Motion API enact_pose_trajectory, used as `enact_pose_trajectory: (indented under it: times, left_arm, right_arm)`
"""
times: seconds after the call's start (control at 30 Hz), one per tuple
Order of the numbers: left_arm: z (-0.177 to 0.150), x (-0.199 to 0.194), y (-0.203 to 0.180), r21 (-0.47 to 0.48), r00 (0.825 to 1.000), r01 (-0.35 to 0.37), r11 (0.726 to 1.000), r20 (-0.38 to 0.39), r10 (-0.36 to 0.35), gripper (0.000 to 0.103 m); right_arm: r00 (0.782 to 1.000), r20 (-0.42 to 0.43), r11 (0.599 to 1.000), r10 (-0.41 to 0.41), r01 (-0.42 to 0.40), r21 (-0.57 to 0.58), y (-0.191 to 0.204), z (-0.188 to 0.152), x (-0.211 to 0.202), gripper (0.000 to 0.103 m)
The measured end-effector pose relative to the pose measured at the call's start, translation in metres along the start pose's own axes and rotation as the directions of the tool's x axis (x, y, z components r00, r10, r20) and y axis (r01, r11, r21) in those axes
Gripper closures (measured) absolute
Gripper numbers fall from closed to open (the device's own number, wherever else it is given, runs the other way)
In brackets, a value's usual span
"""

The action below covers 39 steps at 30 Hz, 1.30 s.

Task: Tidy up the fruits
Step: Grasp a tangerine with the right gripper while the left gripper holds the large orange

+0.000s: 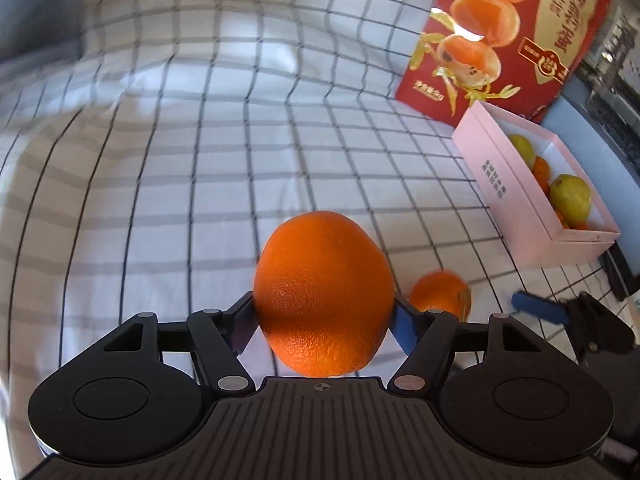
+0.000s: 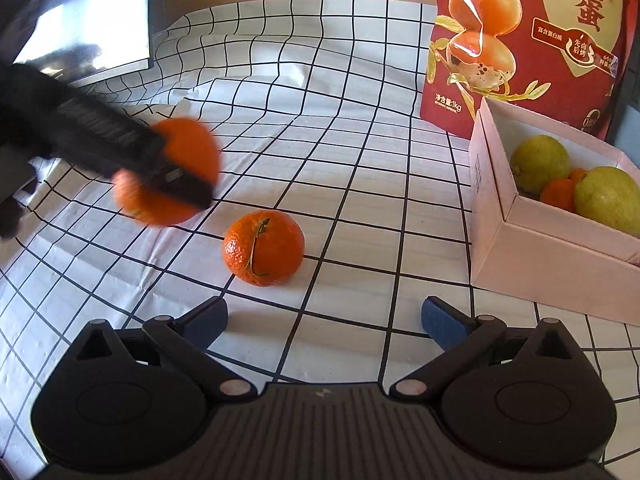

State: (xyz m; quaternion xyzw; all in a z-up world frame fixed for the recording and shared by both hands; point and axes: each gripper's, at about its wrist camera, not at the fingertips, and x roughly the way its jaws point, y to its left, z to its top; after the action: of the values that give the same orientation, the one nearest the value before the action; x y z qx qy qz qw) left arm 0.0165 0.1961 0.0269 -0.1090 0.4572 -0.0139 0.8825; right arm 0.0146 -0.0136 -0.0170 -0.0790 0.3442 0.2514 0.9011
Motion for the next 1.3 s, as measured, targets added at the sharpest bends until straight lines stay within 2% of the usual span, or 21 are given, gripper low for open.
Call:
enact_pose_trajectory:
  times: [0.13, 0.37, 0.4, 0.47, 0.53, 0.6, 0.7, 0.8, 0.83, 0.9, 0.97, 1.0, 1.1, 1.3]
  left_arm:
    - [-0.019, -0.007, 0.004, -0.041, 1.000, 0.007, 0.999, 0.000, -0.007, 0.029]
    - [-0.031, -0.011, -0.008, 0.029, 0.999, -0.033, 0.999, 0.010, 0.033, 0.029]
    - [-0.032, -0.012, -0.007, 0.026, 1.000, -0.029, 0.999, 0.011, 0.028, 0.029]
    - [-0.034, -0.014, -0.001, 0.005, 1.000, -0.010, 1.000, 0.012, 0.010, 0.029]
    - [-0.036, -0.015, 0.004, -0.015, 1.000, 0.011, 1.000, 0.014, -0.011, 0.029]
    - [-0.036, -0.016, 0.007, -0.026, 1.000, 0.026, 0.999, 0.013, -0.026, 0.029]
    - [-0.036, -0.015, 0.008, -0.025, 0.999, 0.038, 0.999, 0.011, -0.037, 0.029]
    - [-0.036, -0.014, 0.008, -0.015, 0.999, 0.044, 0.999, 0.004, -0.044, 0.029]
    - [-0.036, -0.014, 0.007, -0.010, 0.999, 0.044, 0.999, 0.005, -0.044, 0.029]
    - [-0.036, -0.014, 0.008, -0.009, 0.999, 0.048, 0.999, 0.004, -0.048, 0.029]
    - [-0.036, -0.014, 0.009, -0.010, 0.999, 0.054, 0.998, 0.003, -0.054, 0.029]
    - [-0.036, -0.014, 0.009, -0.010, 0.998, 0.057, 0.998, 0.003, -0.057, 0.029]
    - [-0.036, -0.015, 0.008, 0.001, 0.998, 0.057, 0.998, 0.004, -0.057, 0.030]
    - [-0.037, -0.016, 0.006, 0.025, 0.998, 0.061, 0.998, 0.011, -0.062, 0.030]
  right_arm:
    - [1.000, -0.006, 1.000, 0.005, -0.005, -0.006, -0.001, 0.002, 0.001, 0.000]
    - [0.999, -0.027, 1.000, 0.020, -0.020, -0.022, -0.002, 0.005, 0.003, 0.000]
    - [0.999, -0.041, 1.000, 0.021, -0.021, -0.020, -0.002, 0.006, 0.003, 0.001]
    - [0.997, -0.069, 0.999, 0.037, -0.036, 0.011, -0.004, 0.013, 0.002, 0.008]
    - [0.995, -0.073, 0.996, 0.067, -0.063, 0.055, -0.007, 0.020, -0.001, 0.009]
    - [0.996, -0.060, 0.996, 0.063, -0.059, 0.073, -0.007, 0.026, -0.002, 0.009]
    - [0.997, -0.077, 0.999, 0.030, -0.027, 0.036, 0.001, 0.035, 0.008, 0.009]
    - [0.995, -0.087, 0.999, 0.039, -0.040, -0.011, 0.013, 0.039, 0.016, 0.010]
    - [0.996, -0.085, 0.999, 0.031, -0.034, -0.032, 0.019, 0.040, 0.018, 0.013]
    - [0.997, -0.080, 0.996, 0.012, -0.018, -0.084, 0.029, 0.041, 0.022, 0.027]
    - [0.997, -0.074, 0.992, 0.008, -0.017, -0.123, 0.037, 0.041, 0.024, 0.050]
    - [0.997, -0.073, 0.992, 0.019, -0.028, -0.125, 0.038, 0.041, 0.023, 0.056]
    - [0.995, -0.087, 0.991, 0.052, -0.062, -0.116, 0.039, 0.040, 0.019, 0.058]
    - [0.996, -0.083, 0.998, 0.010, -0.016, -0.068, 0.025, 0.022, -0.009, 0.058]
